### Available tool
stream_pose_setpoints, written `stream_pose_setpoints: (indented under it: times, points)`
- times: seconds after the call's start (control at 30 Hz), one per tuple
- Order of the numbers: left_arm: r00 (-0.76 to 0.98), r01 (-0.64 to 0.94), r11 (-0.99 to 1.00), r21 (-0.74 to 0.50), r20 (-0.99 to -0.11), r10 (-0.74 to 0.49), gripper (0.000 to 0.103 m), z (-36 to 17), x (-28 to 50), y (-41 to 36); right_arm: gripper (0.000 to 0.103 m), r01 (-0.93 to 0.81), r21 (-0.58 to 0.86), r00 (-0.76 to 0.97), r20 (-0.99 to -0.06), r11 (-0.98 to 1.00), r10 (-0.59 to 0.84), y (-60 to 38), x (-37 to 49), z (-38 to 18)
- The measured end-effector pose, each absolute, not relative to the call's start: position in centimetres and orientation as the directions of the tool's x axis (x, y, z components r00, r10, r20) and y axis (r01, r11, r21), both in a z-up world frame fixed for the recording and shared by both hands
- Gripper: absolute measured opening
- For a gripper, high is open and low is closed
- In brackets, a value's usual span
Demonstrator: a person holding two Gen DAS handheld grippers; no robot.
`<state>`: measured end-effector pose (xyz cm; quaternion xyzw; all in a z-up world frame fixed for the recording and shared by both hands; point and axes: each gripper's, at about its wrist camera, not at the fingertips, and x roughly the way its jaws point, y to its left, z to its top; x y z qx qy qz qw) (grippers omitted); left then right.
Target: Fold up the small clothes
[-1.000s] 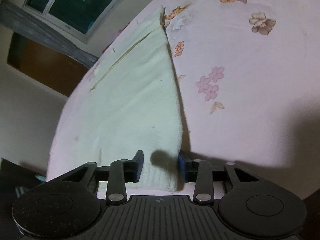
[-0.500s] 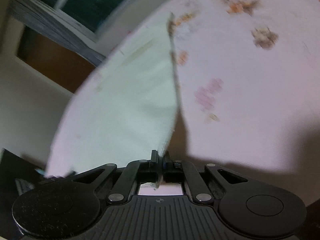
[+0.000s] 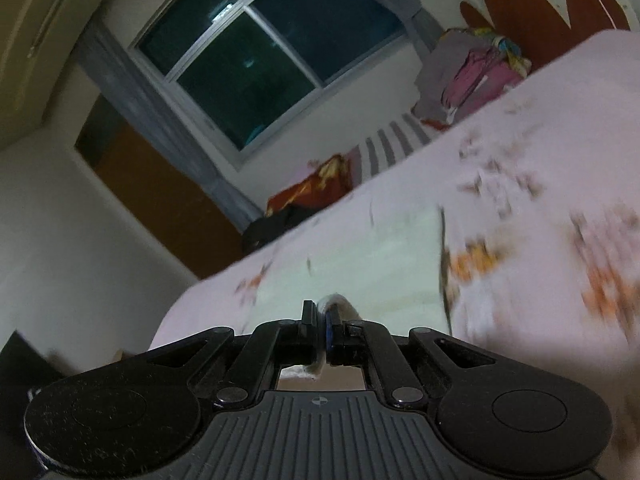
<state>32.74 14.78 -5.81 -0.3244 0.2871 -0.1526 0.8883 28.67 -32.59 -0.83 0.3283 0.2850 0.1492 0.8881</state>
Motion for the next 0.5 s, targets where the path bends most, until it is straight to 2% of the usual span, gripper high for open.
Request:
stream_pose_setpoints:
  times: [0.1, 0.27, 0.5]
  points:
    - [0.769, 0.080, 0.753, -0.653, -0.440, -0.463, 0.003, -6.3, 38.1, 14.9, 0.003, -0.016, 0.679, 0.791, -0.440, 0.734, 0.424, -33.0, 34.9, -2.0]
    - [0.721, 0.027, 0.737, -0.675, -0.498, -0.482, 0.003, -10.2, 47.0, 14.7, 0.003, 0.103, 0.706, 0.761, -0.510, 0.701, 0.401, -34.4, 42.1, -6.2]
    - [0.654, -0.022, 0.727, -0.686, -0.560, -0.508, 0.004, -14.7, 53.5, 15.6, 0.003, 0.210, 0.705, 0.705, -0.589, 0.678, 0.394, -35.1, 49.0, -12.2]
